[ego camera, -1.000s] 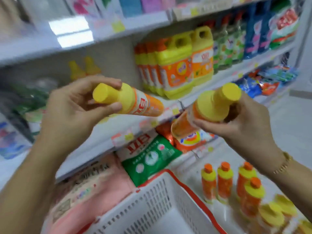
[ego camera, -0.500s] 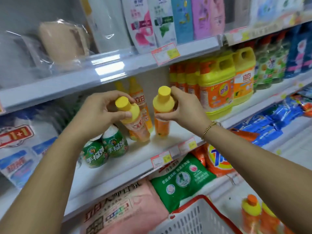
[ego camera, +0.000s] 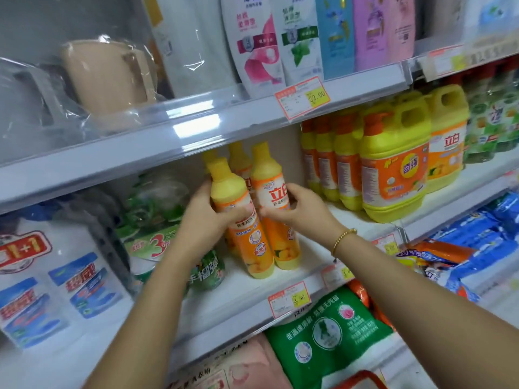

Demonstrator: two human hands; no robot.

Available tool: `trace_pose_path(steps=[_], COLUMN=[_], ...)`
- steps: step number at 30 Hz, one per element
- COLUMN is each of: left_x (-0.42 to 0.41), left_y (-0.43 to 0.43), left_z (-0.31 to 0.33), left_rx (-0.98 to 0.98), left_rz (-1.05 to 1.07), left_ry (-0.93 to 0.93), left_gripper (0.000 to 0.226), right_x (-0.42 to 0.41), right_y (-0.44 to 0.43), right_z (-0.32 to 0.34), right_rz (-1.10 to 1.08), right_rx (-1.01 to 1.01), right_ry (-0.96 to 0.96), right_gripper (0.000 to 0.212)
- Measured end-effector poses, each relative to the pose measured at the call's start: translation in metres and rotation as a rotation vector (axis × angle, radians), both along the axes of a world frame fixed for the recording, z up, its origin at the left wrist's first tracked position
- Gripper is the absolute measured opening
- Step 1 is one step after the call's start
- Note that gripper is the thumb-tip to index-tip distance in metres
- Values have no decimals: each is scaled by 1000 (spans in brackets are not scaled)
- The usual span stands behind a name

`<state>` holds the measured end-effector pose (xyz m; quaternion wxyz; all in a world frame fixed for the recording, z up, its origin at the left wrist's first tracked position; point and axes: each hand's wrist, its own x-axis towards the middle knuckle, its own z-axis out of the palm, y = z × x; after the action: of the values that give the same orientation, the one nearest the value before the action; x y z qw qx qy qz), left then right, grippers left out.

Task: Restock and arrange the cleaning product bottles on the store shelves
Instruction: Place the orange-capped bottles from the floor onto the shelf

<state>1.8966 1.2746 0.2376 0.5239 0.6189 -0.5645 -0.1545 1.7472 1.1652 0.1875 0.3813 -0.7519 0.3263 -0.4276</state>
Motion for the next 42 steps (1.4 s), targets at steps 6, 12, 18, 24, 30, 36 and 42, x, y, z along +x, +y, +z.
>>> trace_pose_path(steps=[6, 12, 18, 24, 30, 36, 42], left_x=[-11, -10, -7, -4, -1, -8, -114], left_y=[-8, -14, -13, -22, -22, -7, 49], left_z=[-67, -76, -75, -72, -79, -86, -97], left_rx=[67, 68, 97, 179, 146, 168, -6], left_rz=[177, 342, 407, 479, 473, 465, 167], left_ry=[35, -8, -153, -192, -216, -304, -254], left_gripper=[65, 41, 44, 39, 39, 34, 23], right_x=[-7, -6, 14, 21, 27, 13, -103], right_y=[5, 12, 6, 3, 1, 9, 53], right_z=[-30, -51, -53, -56, -61, -62, -54], right_rz=[28, -82, -47, -54, -87, -115, -232], right_rx=[23, -18, -6, -48, -48, -74, -154], right_ry=[71, 349, 303, 319, 341, 377, 247], right_gripper=[62, 60, 47, 43, 44, 55, 27])
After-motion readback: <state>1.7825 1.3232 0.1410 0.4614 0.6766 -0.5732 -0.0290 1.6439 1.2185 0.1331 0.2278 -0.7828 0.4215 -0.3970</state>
